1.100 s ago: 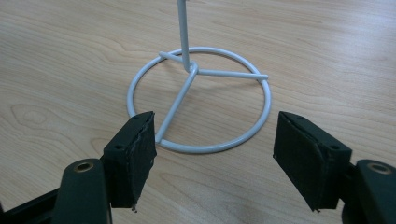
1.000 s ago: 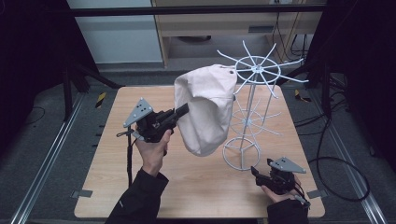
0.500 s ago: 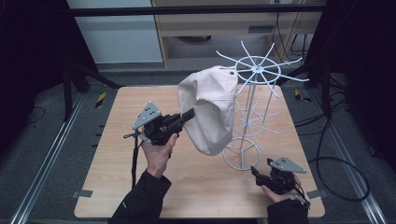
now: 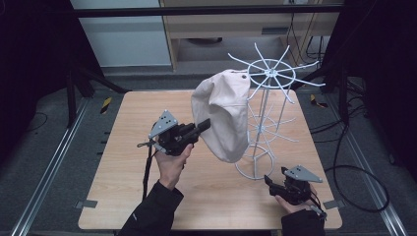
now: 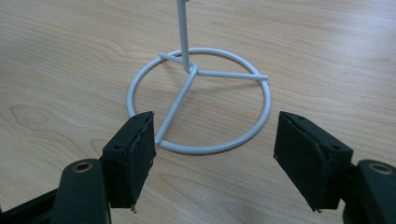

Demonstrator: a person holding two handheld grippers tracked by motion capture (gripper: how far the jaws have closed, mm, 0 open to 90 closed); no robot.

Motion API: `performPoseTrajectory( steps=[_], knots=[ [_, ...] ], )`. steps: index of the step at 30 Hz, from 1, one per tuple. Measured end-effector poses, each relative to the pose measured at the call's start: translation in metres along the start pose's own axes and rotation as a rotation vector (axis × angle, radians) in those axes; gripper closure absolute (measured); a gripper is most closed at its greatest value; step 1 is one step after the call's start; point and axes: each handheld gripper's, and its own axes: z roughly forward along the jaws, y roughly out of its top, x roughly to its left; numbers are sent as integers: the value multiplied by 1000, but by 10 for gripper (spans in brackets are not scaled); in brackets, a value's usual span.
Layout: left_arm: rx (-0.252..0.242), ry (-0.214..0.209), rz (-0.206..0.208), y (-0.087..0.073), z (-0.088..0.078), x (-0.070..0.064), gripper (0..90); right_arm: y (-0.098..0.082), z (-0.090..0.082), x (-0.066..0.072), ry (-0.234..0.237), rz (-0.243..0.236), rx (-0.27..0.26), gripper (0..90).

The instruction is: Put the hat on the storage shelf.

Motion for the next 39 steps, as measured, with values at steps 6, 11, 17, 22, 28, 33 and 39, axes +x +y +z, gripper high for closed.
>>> performPoseTrajectory(
  steps=[6,11,17,22,28,33,39],
  knots=[
    [9,7,-6,-3,0,2,746,0,0,0,0,0,0,291],
    [21,13,-11,-4,-2,4,682,0,0,0,-1,1,0,291],
    [40,27,5,-6,-9,7,582,0,0,0,1,4,2,291],
    [51,49,20,-5,-23,10,533,0,0,0,-4,-1,0,289],
    [63,78,30,-5,-37,14,512,0,0,0,-6,-1,-1,287],
    [97,107,47,-7,-51,20,491,0,0,-1,-7,6,0,286],
    [152,145,74,-17,-68,27,476,0,0,-2,-14,-1,-3,282]
  ],
)
